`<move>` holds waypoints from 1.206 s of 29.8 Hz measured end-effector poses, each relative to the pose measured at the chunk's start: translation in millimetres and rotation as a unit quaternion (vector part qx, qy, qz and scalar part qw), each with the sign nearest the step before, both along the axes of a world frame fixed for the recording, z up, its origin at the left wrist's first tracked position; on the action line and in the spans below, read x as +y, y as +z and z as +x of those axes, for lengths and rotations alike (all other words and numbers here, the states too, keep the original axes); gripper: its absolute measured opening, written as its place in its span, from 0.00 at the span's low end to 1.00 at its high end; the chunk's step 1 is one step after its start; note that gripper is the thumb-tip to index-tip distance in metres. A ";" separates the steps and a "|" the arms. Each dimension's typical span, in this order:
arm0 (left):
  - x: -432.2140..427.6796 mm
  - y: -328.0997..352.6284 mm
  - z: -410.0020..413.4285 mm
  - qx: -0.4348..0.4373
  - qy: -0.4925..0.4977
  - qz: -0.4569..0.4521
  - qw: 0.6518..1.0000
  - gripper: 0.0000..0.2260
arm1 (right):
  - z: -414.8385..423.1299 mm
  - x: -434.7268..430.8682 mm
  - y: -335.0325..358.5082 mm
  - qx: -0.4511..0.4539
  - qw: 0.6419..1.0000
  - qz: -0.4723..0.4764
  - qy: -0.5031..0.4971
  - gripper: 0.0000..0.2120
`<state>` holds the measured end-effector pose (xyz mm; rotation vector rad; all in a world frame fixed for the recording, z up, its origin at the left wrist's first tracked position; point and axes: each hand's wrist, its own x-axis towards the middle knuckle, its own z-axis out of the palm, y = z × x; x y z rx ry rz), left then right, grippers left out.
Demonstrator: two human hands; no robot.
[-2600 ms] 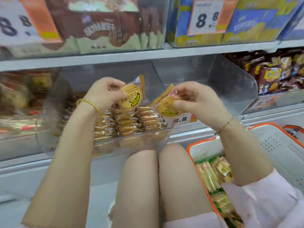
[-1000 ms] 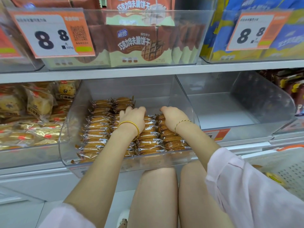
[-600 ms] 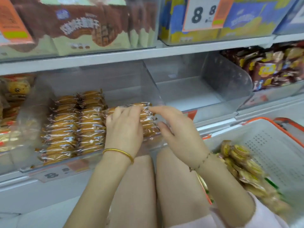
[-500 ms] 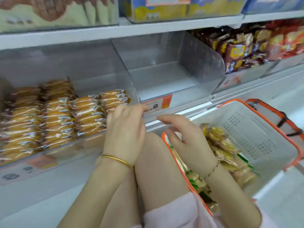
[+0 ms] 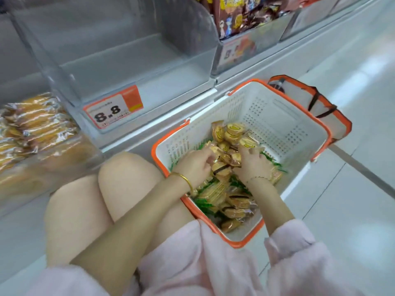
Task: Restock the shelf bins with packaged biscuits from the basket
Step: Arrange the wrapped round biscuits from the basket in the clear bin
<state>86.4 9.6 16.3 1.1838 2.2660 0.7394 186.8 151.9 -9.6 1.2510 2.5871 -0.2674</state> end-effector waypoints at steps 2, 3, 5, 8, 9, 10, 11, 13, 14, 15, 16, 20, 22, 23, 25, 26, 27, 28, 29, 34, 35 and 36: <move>-1.6 -5.1 0.2 -0.010 0.001 -0.008 1.000 0.13 | -5.0 -4.7 -16.7 -0.055 0.998 -0.013 0.000 0.26; -3.1 -7.0 -0.5 -0.016 0.004 -0.011 1.000 0.13 | -5.7 -8.4 -24.7 -0.071 0.997 -0.002 0.005 0.26; -5.3 -11.7 -3.0 -0.019 0.008 -0.016 1.000 0.14 | -4.7 -13.8 -34.2 -0.071 0.996 0.045 0.016 0.26; -5.9 -14.4 -4.8 -0.023 0.011 -0.023 0.999 0.14 | -3.7 -13.3 -37.8 -0.029 0.996 0.086 0.018 0.19; -6.3 -15.4 -4.9 -0.031 0.014 -0.023 0.999 0.14 | -3.2 -12.0 -36.8 -0.017 0.995 0.097 0.015 0.16; -6.6 -16.4 -5.0 -0.042 0.019 -0.020 0.999 0.13 | -1.9 -10.6 -35.9 -0.005 0.994 0.105 0.012 0.13; -7.2 -16.4 -5.5 -0.056 0.027 -0.016 0.998 0.13 | 0.3 -9.3 -33.3 0.010 0.994 0.111 0.008 0.11; -5.9 -14.1 -5.5 -0.103 0.058 -0.008 0.993 0.10 | 6.0 -8.6 -23.8 0.082 0.991 0.107 -0.008 0.11; -4.5 -10.0 -4.7 -0.160 0.090 0.000 0.983 0.09 | 8.6 -9.1 -17.7 0.144 0.985 0.092 -0.014 0.12; -2.5 -3.8 -3.7 -0.251 0.132 0.009 0.959 0.10 | 10.6 -11.1 -9.9 0.218 0.974 0.061 -0.012 0.12; -0.1 3.1 -3.1 -0.362 0.179 0.022 0.914 0.11 | 11.2 -13.5 -3.7 0.297 0.955 0.012 0.001 0.11; -0.3 8.8 -9.7 -0.550 0.255 0.048 0.794 0.13 | 5.8 -32.2 12.9 0.405 0.879 -0.209 0.141 0.17; -2.2 1.3 -15.7 -0.495 0.310 0.059 0.810 0.09 | 0.7 -34.9 11.4 0.352 0.881 -0.288 0.127 0.22; -2.8 -4.2 -19.8 -0.462 0.337 0.052 0.818 0.11 | -2.2 -33.8 8.2 0.332 0.888 -0.307 0.086 0.23; -4.9 -7.8 -24.9 -0.443 0.365 0.039 0.818 0.19 | -10.6 -27.3 -7.3 0.263 0.936 -0.230 0.046 0.24; -5.5 -9.5 -26.1 -0.447 0.368 0.039 0.814 0.24 | -15.6 -25.0 -16.4 0.188 0.965 -0.174 0.060 0.23; -6.5 -11.6 -26.8 -0.449 0.370 0.043 0.812 0.26 | -21.0 -26.0 -24.1 0.108 0.982 -0.133 0.080 0.21; -7.3 -10.7 -26.6 -0.450 0.369 0.038 0.812 0.28 | -26.4 -29.2 -30.8 0.031 0.989 -0.107 0.100 0.22; -7.8 -9.5 -26.2 -0.449 0.370 0.036 0.812 0.29 | -30.5 -34.0 -36.8 -0.026 0.989 -0.086 0.116 0.24; -11.6 -10.2 -27.8 -0.464 0.372 0.060 0.802 0.19 | -35.6 -47.2 -52.0 -0.109 0.979 0.039 0.166 0.23; -12.5 -8.6 -27.2 -0.466 0.372 0.062 0.800 0.18 | -35.0 -46.6 -52.7 -0.113 0.978 0.048 0.169 0.21; -12.8 -8.4 -27.2 -0.467 0.371 0.068 0.800 0.17 | -34.5 -46.1 -52.1 -0.110 0.978 0.051 0.172 0.19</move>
